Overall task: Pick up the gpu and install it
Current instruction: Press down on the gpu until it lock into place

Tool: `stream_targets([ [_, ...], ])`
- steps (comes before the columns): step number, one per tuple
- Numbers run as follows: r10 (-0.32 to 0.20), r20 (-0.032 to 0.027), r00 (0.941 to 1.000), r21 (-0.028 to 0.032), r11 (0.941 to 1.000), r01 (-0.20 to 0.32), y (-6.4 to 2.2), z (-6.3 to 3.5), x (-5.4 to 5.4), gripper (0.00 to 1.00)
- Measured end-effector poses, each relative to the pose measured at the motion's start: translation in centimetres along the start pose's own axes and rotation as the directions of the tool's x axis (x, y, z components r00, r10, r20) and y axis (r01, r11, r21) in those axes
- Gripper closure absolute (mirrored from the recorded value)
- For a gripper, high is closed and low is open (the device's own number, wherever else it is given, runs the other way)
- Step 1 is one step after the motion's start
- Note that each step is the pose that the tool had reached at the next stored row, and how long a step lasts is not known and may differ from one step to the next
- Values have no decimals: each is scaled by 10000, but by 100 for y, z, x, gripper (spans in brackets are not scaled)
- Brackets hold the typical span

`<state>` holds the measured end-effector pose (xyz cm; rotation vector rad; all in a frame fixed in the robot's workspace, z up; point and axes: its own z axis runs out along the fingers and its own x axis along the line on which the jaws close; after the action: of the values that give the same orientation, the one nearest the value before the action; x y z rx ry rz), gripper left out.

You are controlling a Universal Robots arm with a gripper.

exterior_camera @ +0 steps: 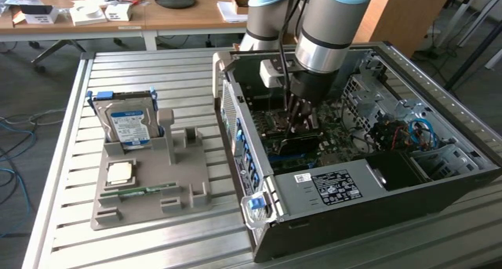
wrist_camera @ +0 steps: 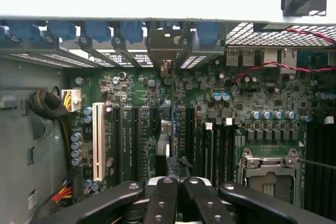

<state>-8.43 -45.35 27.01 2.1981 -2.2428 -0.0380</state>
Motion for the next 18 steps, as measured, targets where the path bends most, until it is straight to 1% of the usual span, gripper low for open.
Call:
stream_targets([
  [6, 0, 1, 10000, 1, 10000, 0, 0, 24, 0, 89],
  [14, 0, 1, 10000, 1, 10000, 0, 0, 26, -2, 89],
  [18, 0, 11, 10000, 0, 10000, 0, 0, 27, -3, 89],
])
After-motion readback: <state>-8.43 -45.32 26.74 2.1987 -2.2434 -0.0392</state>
